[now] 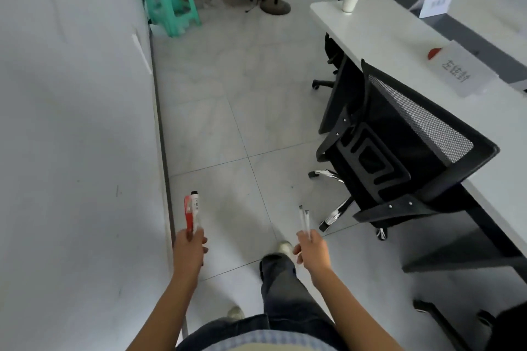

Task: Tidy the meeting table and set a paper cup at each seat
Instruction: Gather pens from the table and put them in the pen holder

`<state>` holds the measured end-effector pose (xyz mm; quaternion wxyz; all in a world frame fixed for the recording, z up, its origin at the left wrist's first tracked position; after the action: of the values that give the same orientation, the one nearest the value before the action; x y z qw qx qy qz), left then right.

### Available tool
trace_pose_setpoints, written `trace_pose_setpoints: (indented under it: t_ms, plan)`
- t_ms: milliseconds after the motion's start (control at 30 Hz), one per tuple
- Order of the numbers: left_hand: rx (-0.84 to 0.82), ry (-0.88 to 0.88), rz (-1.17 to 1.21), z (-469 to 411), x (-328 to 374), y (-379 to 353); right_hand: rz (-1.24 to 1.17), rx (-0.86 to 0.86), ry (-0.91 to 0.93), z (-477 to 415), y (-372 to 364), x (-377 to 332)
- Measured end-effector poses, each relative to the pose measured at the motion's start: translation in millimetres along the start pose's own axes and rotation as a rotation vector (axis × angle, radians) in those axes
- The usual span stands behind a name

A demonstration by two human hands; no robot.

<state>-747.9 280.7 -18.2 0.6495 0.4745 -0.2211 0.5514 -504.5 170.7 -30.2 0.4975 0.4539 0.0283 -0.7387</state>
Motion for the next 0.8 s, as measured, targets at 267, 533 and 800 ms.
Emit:
trace_pose_setpoints:
  t_ms: [267, 533, 800]
  plan:
    - [0.116, 0.051, 0.082, -69, 43, -18, 0.092, -0.162, 0.116, -88, -47, -99]
    - [0.184, 0.073, 0.146, -121, 109, -86, 0.11, -0.238, 0.181, -180, -58, -197]
    - [0.354, 0.203, 0.18, -185, 127, -78, 0.246, -0.327, 0.18, -237, -108, -242]
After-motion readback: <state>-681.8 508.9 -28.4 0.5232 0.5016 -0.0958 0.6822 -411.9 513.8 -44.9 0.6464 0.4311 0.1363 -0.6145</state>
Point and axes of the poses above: each hand's wrist, its own z-axis away from the middle knuckle, its own y-axis out of the back of the hand, x = y × z, the point moved 7 cm from there along -z, towards the middle knuckle, and after that the axes turned 7 degrees about x, right-handed, at the moved point
